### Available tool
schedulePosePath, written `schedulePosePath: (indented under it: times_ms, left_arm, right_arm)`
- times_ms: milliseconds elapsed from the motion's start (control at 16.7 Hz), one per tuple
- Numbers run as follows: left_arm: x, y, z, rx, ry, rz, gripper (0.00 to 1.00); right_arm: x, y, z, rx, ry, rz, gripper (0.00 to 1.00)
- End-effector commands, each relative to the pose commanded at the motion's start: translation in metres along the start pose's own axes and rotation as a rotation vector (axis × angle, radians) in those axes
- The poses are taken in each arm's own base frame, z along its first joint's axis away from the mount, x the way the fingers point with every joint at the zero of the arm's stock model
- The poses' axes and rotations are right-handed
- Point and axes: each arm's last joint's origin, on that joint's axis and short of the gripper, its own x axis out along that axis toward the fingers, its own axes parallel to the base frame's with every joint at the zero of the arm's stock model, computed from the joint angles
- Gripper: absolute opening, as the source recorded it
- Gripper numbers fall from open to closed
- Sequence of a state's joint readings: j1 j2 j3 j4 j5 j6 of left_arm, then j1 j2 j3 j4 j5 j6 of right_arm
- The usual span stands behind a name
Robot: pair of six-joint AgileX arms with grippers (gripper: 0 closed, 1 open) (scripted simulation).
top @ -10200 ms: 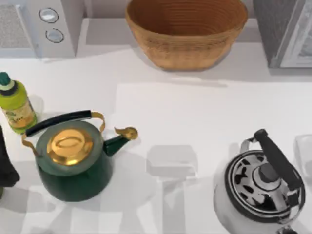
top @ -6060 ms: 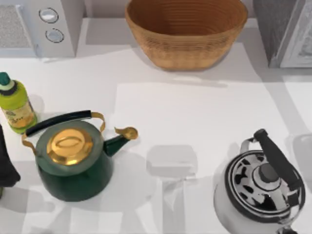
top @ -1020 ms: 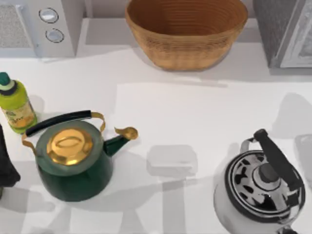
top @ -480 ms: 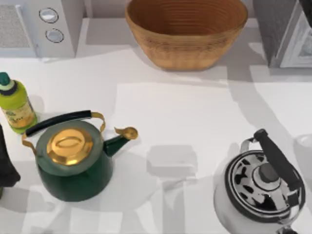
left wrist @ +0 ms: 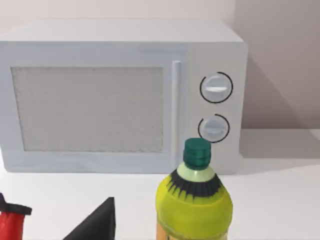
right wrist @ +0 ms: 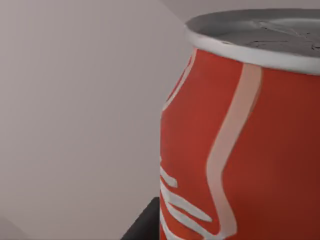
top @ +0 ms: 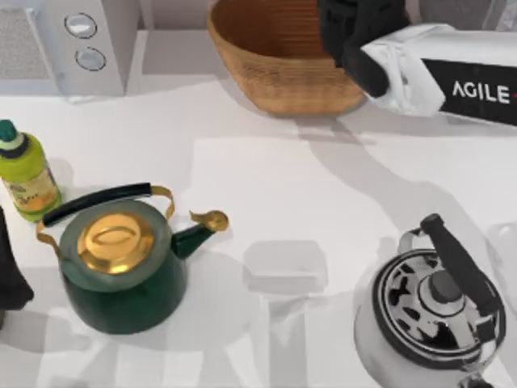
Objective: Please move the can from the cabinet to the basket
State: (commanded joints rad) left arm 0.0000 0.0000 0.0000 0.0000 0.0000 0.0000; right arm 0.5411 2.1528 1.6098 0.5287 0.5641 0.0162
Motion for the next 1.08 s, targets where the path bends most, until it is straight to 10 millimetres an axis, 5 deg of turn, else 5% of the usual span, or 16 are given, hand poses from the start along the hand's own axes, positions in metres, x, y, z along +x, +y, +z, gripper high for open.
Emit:
schedulePosePath:
  times_ms: [180,1080]
  left_arm:
    - [0.0,0.0,0.0,0.0,0.0,0.0,1.0]
    - [0.0,0.0,0.0,0.0,0.0,0.0,1.0]
  right_arm:
    - [0.006,0.013,-0.012,0.003,-0.003,0.001,0.0]
    - [0.029,0.014,-0.022,0.003,-0.003,0.001,0.0]
